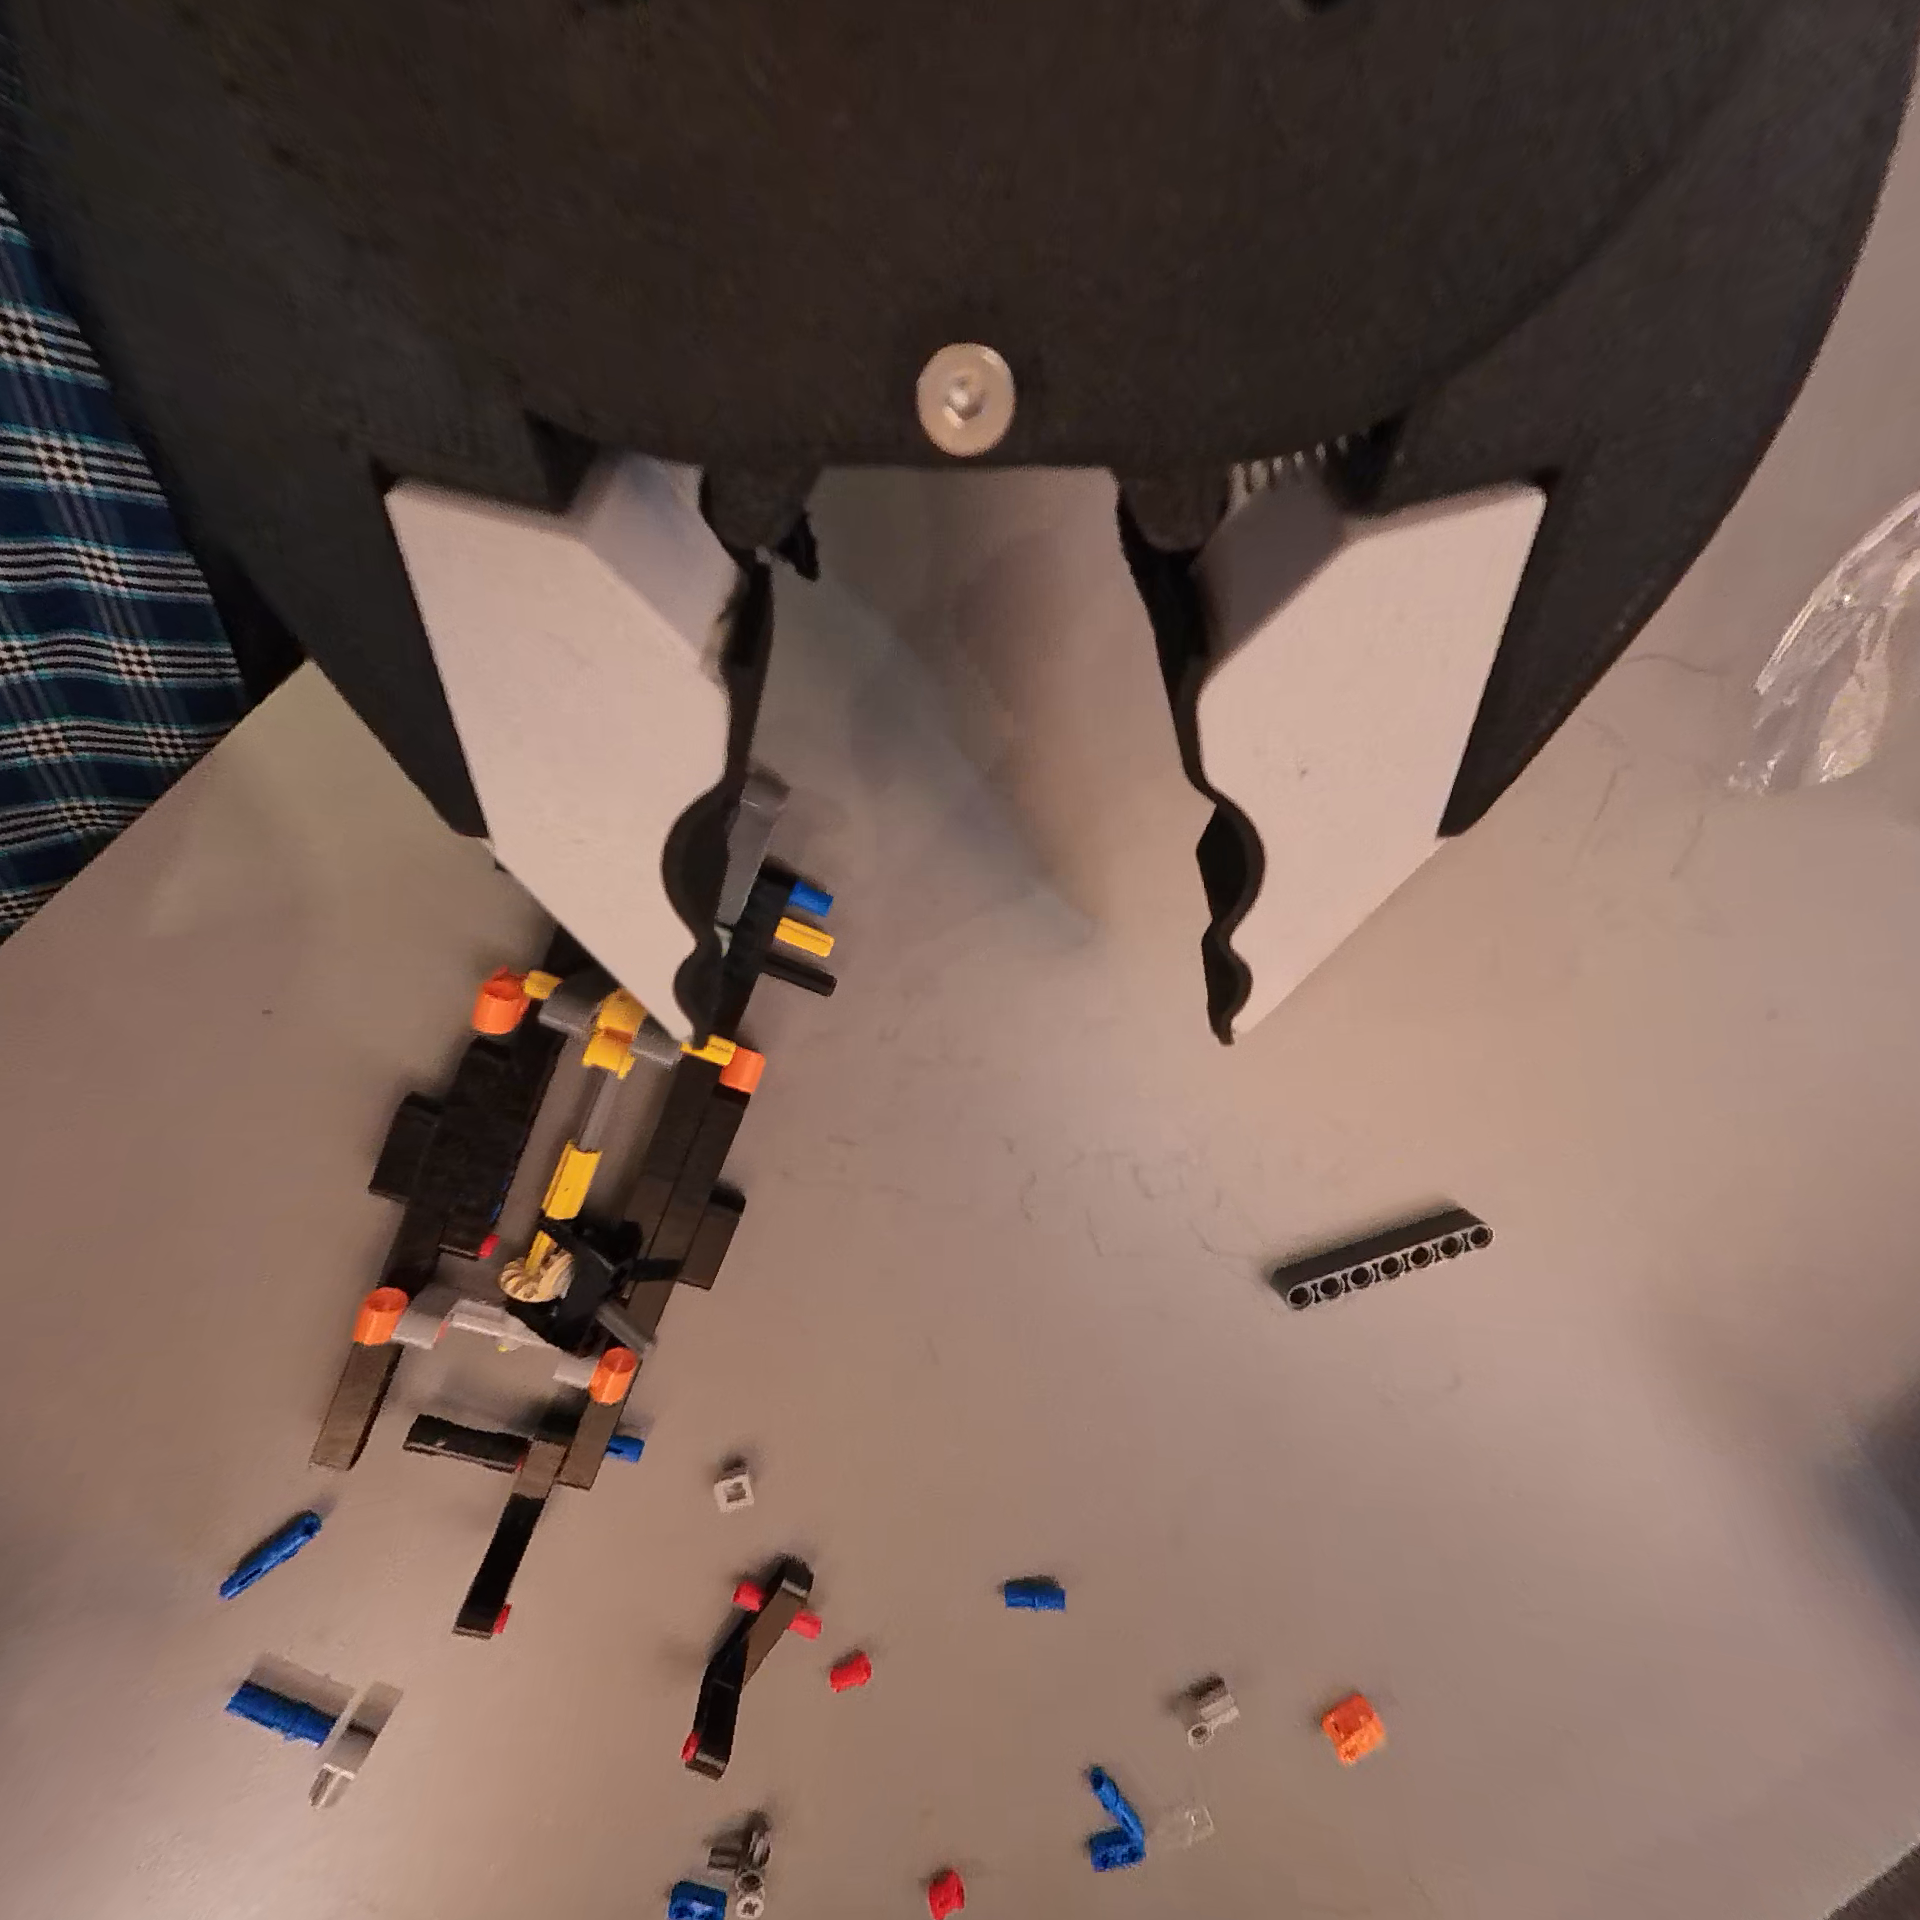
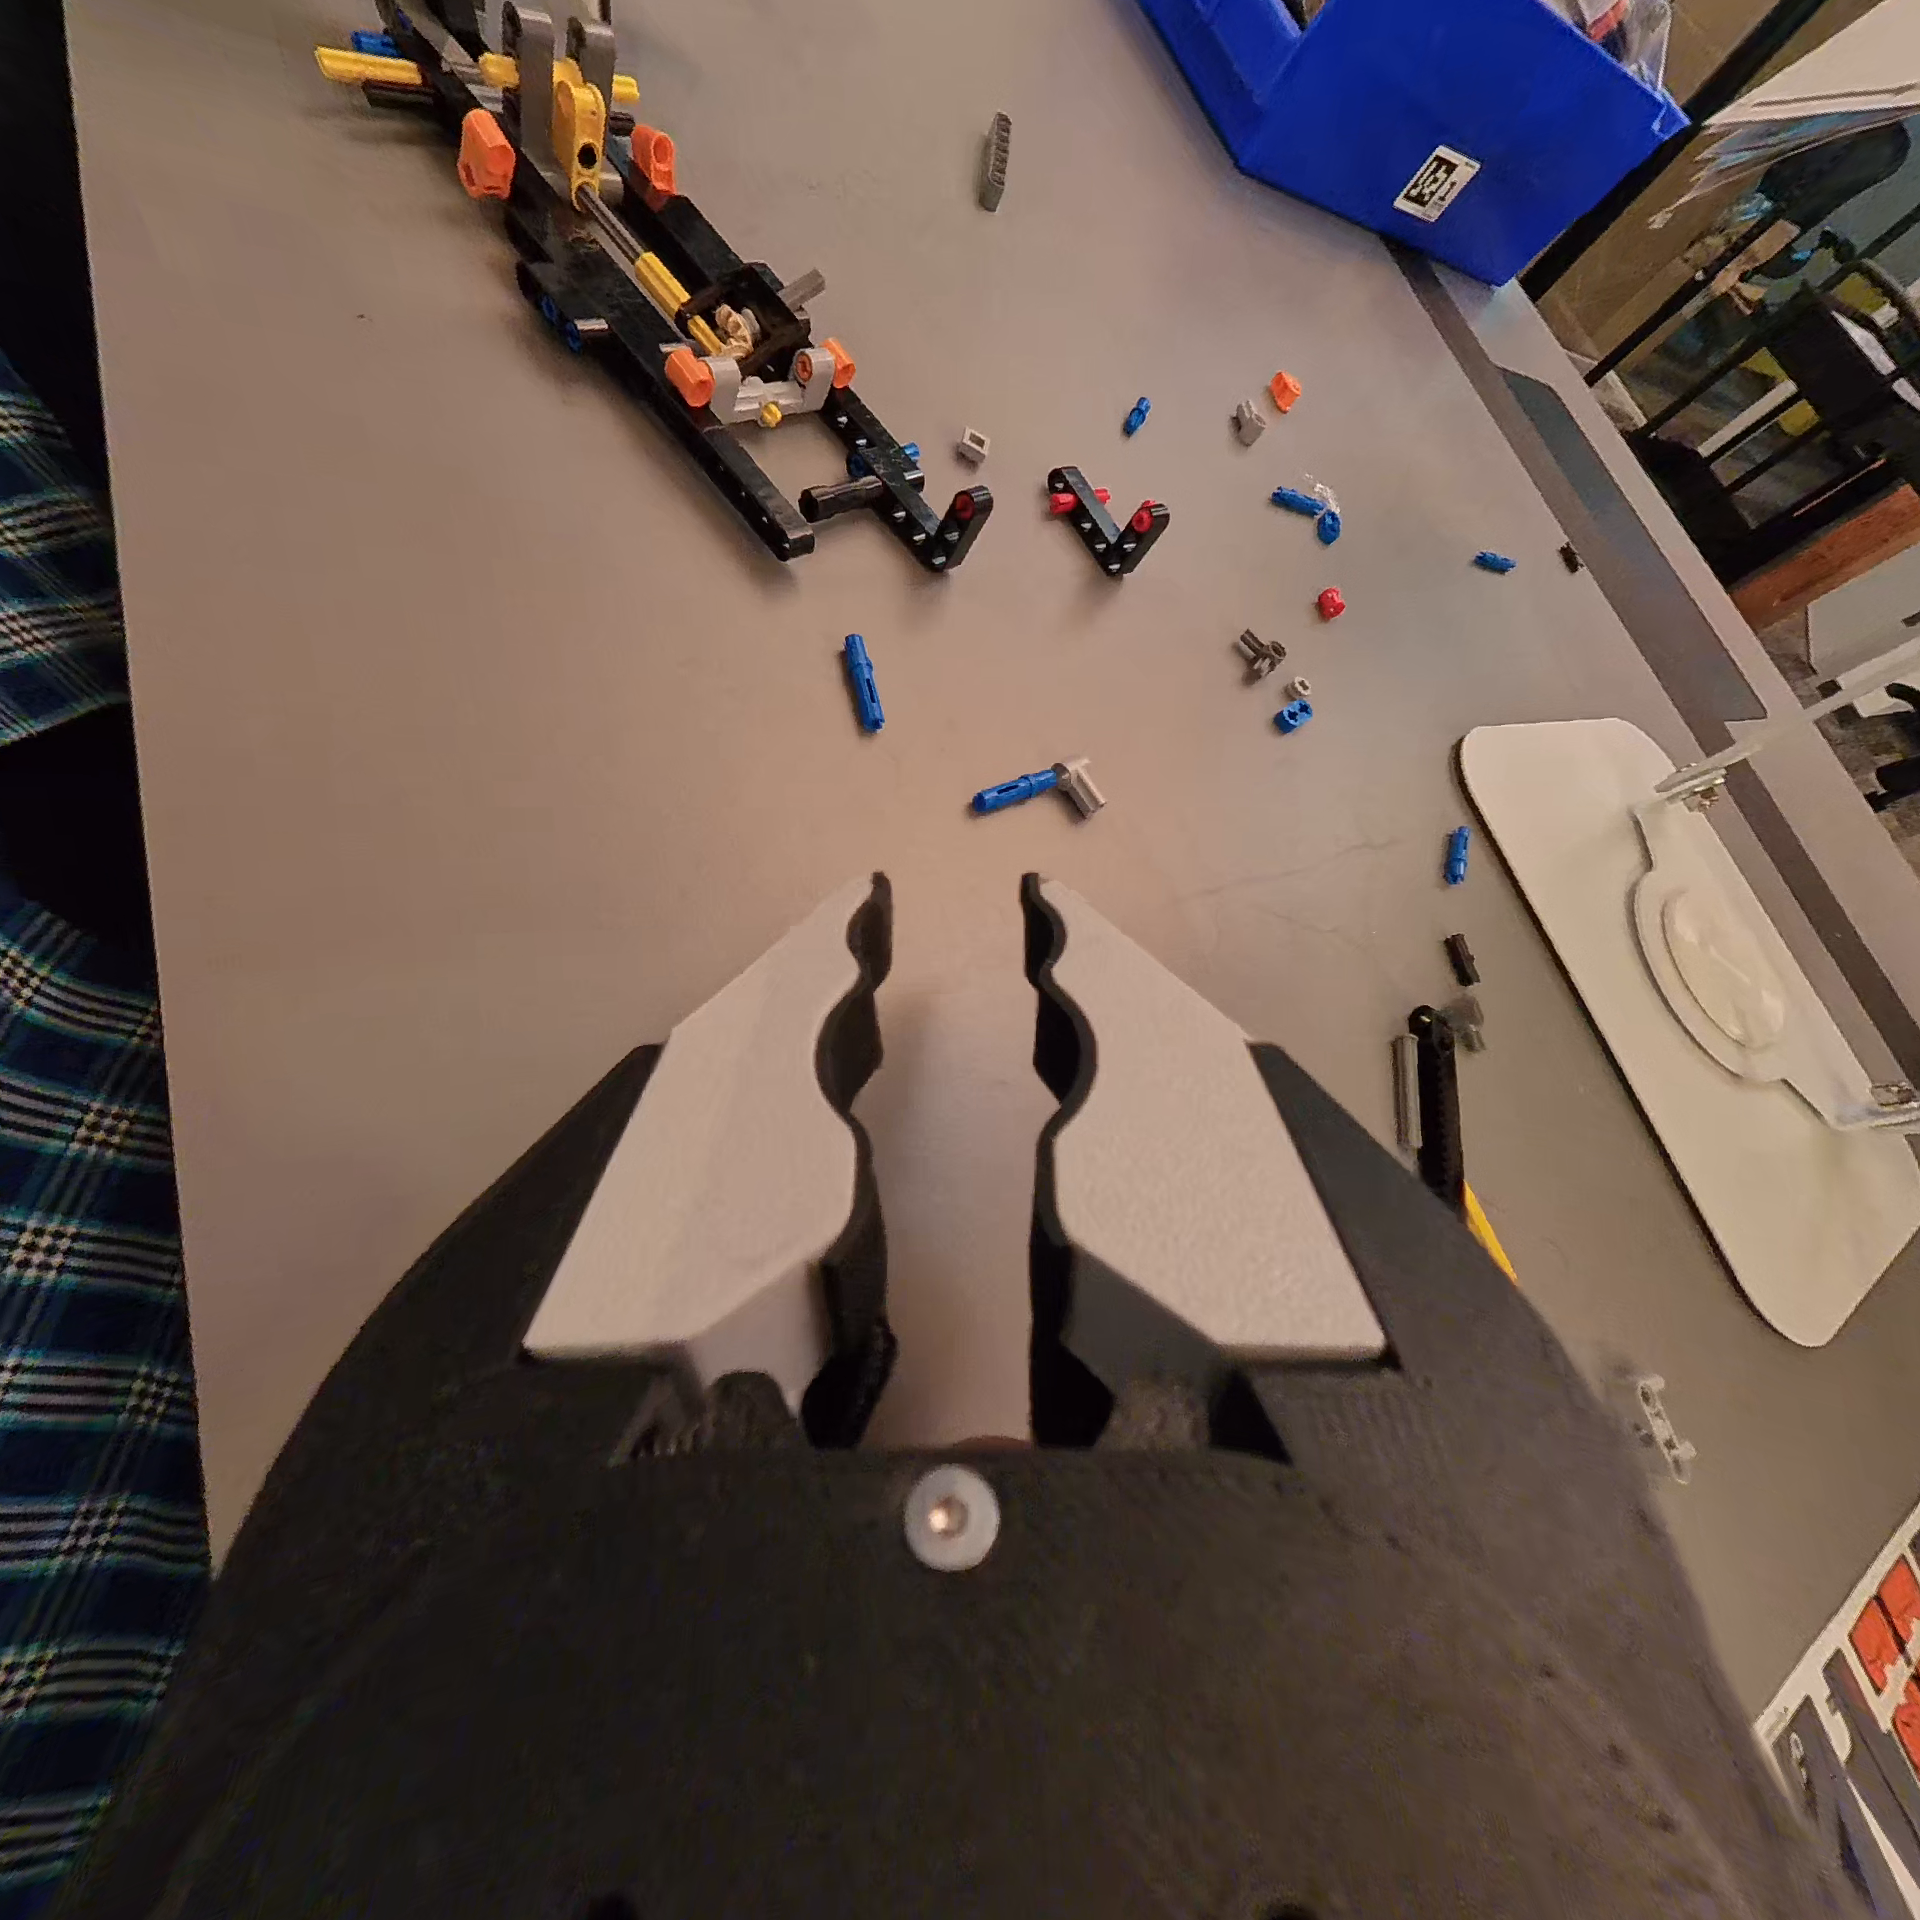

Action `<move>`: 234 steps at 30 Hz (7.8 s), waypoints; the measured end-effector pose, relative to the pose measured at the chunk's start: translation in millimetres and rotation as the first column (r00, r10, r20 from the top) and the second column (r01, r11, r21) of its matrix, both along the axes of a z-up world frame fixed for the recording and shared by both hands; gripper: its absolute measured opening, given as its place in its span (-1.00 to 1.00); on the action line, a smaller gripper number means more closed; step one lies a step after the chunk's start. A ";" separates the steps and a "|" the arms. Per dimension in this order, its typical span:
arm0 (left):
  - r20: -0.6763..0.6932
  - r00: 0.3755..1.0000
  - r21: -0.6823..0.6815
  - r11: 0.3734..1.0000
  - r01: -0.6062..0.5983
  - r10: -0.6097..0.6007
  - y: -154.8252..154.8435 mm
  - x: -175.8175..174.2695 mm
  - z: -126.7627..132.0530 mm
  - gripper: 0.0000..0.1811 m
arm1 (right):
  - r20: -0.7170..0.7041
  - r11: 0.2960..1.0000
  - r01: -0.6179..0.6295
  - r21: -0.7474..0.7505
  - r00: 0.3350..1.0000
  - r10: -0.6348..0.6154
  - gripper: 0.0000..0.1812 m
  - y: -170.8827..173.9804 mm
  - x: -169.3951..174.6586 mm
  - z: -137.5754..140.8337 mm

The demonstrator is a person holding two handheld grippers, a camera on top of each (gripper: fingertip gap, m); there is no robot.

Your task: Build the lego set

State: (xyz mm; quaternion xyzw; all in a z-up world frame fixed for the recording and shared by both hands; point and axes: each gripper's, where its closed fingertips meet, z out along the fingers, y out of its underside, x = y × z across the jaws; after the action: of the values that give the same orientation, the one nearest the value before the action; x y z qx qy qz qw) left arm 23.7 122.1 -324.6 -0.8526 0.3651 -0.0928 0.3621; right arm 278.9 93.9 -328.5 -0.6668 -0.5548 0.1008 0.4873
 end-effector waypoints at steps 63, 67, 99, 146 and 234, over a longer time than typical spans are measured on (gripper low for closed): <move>-0.013 0.967 0.033 0.966 0.256 -0.255 -27.3 87.1 25.8 0.03 | -0.016 0.821 -0.470 -0.322 0.870 0.492 -0.93 17.2 -79.8 23.3; -0.038 0.955 -0.035 0.955 0.294 -0.296 -33.3 99.1 12.6 0.05 | 0.006 0.807 -0.458 -0.372 0.868 0.496 -0.93 15.4 -75.6 14.5; 0.000 0.876 -0.126 0.869 0.478 -0.482 -25.6 138.1 15.6 -0.44 | -0.226 0.620 -0.540 -0.569 0.828 0.513 -0.93 10.5 -83.3 23.8; 0.711 0.632 0.011 0.904 0.428 -0.308 -24.6 196.5 108.2 -0.77 | -0.591 0.459 -0.660 -0.595 0.746 0.307 -0.92 6.9 -50.9 102.8; 0.786 0.540 0.170 0.945 0.278 -0.301 -14.4 227.6 124.9 -0.77 | -0.824 0.533 -0.749 -0.393 0.545 0.159 -0.91 19.5 -30.1 132.2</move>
State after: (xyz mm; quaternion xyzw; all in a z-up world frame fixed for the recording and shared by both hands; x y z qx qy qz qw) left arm 251.3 107.7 -199.6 -0.6416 0.2993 -0.5204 0.4774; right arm 248.8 113.4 -196.3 -0.5167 -0.4048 0.6889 0.3074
